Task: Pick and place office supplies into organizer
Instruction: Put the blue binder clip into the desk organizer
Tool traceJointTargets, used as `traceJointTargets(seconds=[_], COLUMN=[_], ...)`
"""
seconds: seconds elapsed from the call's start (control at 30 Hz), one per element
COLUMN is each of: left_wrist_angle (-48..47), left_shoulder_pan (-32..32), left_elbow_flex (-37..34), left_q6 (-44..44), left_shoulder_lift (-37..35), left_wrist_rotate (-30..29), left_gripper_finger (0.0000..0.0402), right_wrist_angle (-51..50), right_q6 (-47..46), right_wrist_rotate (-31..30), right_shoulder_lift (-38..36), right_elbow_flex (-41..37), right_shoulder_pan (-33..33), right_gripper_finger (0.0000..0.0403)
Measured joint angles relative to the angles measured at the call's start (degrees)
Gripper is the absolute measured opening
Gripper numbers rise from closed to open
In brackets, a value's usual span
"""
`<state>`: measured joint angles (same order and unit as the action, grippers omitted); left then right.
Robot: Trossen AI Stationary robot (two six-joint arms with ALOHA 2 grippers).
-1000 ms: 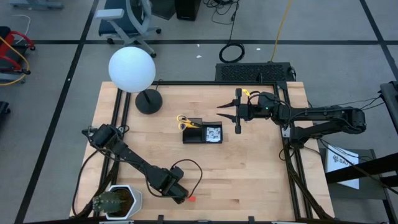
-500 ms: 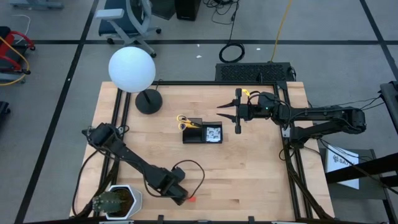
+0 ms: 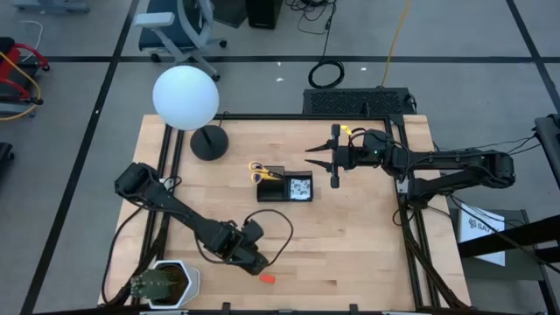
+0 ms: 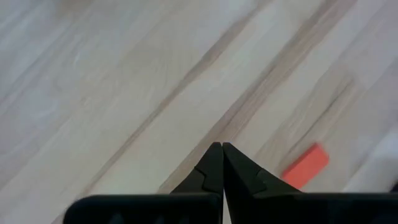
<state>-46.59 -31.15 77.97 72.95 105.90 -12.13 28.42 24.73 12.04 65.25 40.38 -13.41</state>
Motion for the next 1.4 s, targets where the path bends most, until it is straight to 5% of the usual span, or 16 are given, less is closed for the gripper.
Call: traceJointTargets(seconds=[0.3,0.77,0.93,1.23,1.4], left_wrist_angle=[0.33,6.73,5.95,1.83,1.71], left_shoulder_pan=[0.54,-2.40,-2.46,-4.39,-5.13], left_elbow_flex=[0.00,0.00,0.00,0.00,0.00], left_q6=[-2.65,-18.53,-29.42,-61.74,-70.41], left_shoulder_lift=[0.03,0.03,0.03,0.03,0.03], left_wrist_rotate=[1.62,6.26,7.58,9.12,8.86], left_gripper_finger=[0.0006,0.0081,0.0108,0.0155,0.0185], right_wrist_angle=[-0.02,-0.01,0.00,-0.02,-0.02], right_q6=[0.00,0.00,0.00,0.00,0.00], right_wrist_rotate=[0.01,0.00,0.01,0.01,0.01], right_shoulder_lift=[0.02,0.00,0.00,0.00,0.01], right_elbow_flex=[0.00,0.00,0.00,0.00,0.00], right_shoulder_pan=[0.02,0.02,0.00,0.02,0.02], right_gripper_finger=[0.0110,0.0110,0.0110,0.0110,0.0110])
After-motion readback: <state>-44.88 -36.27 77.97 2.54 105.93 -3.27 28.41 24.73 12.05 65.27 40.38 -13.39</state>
